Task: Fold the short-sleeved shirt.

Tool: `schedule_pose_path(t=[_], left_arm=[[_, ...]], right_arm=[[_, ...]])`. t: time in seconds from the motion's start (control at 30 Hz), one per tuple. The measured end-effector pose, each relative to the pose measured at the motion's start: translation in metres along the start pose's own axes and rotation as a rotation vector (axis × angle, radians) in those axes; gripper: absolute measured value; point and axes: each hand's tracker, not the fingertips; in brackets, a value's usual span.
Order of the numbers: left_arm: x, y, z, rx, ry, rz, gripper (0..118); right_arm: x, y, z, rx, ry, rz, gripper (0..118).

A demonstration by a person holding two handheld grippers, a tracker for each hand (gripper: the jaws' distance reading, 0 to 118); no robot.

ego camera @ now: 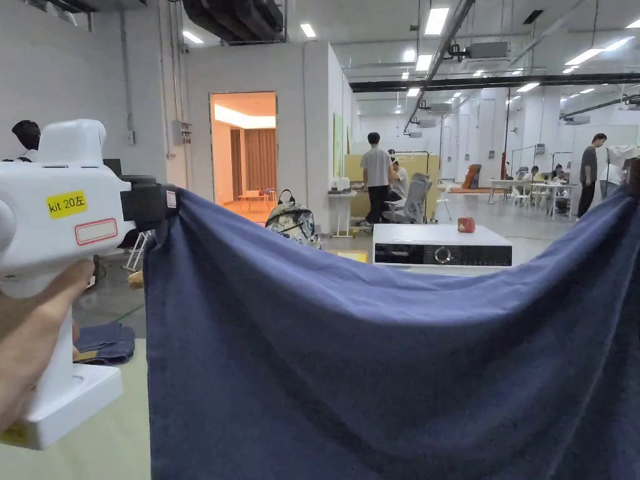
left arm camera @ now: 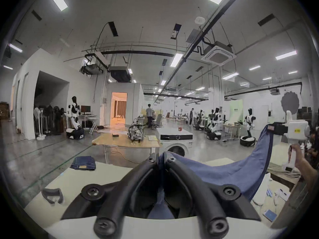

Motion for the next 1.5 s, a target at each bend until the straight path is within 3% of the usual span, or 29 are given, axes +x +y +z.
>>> schedule_pose_path(t=[0.33, 0.43, 0.7, 0.8, 1.0, 1.1, 1.2, 1.3, 1.5], left_arm=[[-0.03, -0.003, -0.054, -0.048, 0.054, 0.012, 0], [-0.037, 0.0, -0.075, -0.037, 0.051, 0.088, 0], [-0.036, 0.01, -0.134, -0.042, 0.096, 0.052, 0], [-0.041, 0.014, -0.151, -0.04, 0.109, 0.079, 0], [-0.042, 0.016, -0.171, -0.056, 0.133, 0.055, 0], [-0.04, 0.004, -0.171, -0.079, 0.104, 0.044, 0], [-0.04, -0.022, -0.165, -0.109, 0.092, 0.078, 0], [-0.036, -0.056, -0.155, -0.158, 0.086, 0.103, 0], [-0.026, -0.125, -0.1, -0.26, 0.039, 0.135, 0]], right_arm=[[0.014, 0.01, -0.057, 0.012, -0.067, 0.045, 0], [0.012, 0.014, -0.078, 0.015, -0.1, 0.059, 0], [0.0, 0.033, -0.137, -0.009, -0.155, 0.043, 0], [-0.006, 0.037, -0.155, 0.007, -0.18, 0.106, 0], [-0.003, 0.045, -0.175, 0.011, -0.194, 0.103, 0], [0.001, 0.038, -0.183, -0.017, -0.184, 0.118, 0], [0.009, 0.012, -0.177, -0.06, -0.133, 0.049, 0], [0.012, -0.024, -0.166, -0.11, -0.117, 0.057, 0], [0.015, -0.092, -0.099, -0.205, -0.034, 0.053, 0]])
